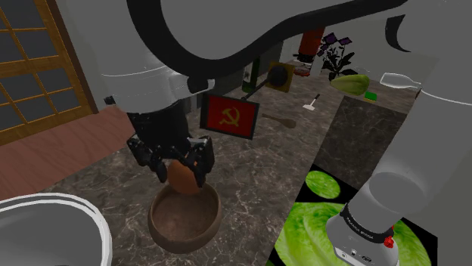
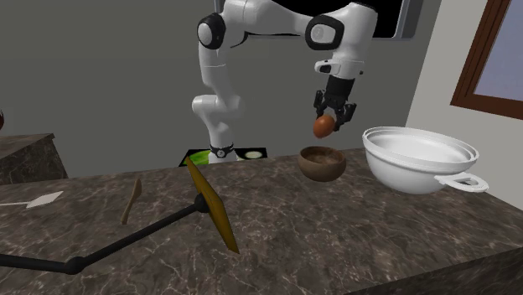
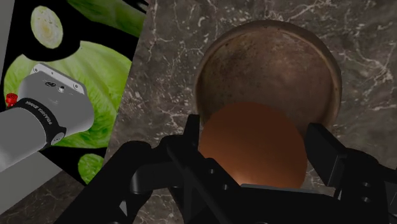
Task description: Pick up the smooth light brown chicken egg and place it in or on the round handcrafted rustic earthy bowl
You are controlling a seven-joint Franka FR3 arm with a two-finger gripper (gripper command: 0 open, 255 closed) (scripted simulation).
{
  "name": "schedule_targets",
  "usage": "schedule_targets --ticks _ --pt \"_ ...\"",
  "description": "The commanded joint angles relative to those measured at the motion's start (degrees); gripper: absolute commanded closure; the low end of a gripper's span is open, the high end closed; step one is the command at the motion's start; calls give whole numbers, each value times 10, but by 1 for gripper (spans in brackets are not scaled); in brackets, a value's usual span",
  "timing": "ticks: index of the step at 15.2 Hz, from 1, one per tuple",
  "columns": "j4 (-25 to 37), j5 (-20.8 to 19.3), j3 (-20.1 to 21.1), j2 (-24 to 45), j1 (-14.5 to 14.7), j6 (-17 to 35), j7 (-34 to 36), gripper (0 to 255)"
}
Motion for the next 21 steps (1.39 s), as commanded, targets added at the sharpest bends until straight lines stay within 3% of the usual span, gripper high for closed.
schedule_targets --ticks 1,13,20,21 --pt "6 -19 -2 23 14 7 18 255" --pt "-66 -46 -14 53 25 93 34 255" --pt "-66 -46 -14 53 25 93 34 255" --pt "-66 -46 -14 53 25 93 34 0"
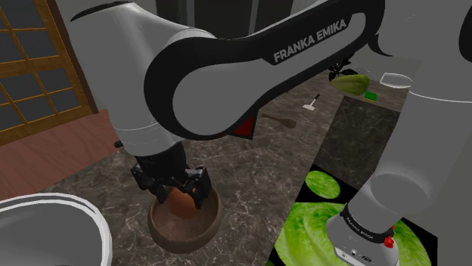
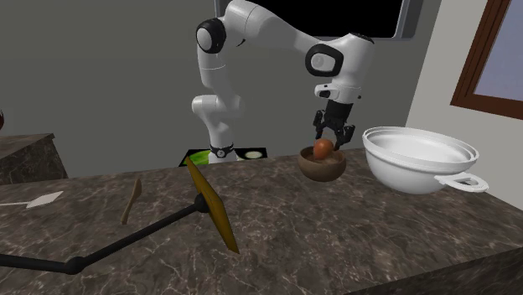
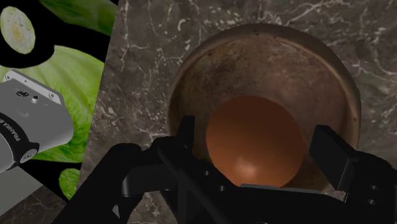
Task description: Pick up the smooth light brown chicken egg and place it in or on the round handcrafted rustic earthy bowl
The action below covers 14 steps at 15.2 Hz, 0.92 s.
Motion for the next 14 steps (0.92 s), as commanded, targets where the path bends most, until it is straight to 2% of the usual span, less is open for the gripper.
schedule_targets --ticks 1,5,9,14 --pt "0 0 0 0 0 0 0 0" --pt "0 0 0 0 0 0 0 0" --pt "75 2 2 2 8 -73 -1 0" --pt "75 2 2 2 7 -73 -1 0"
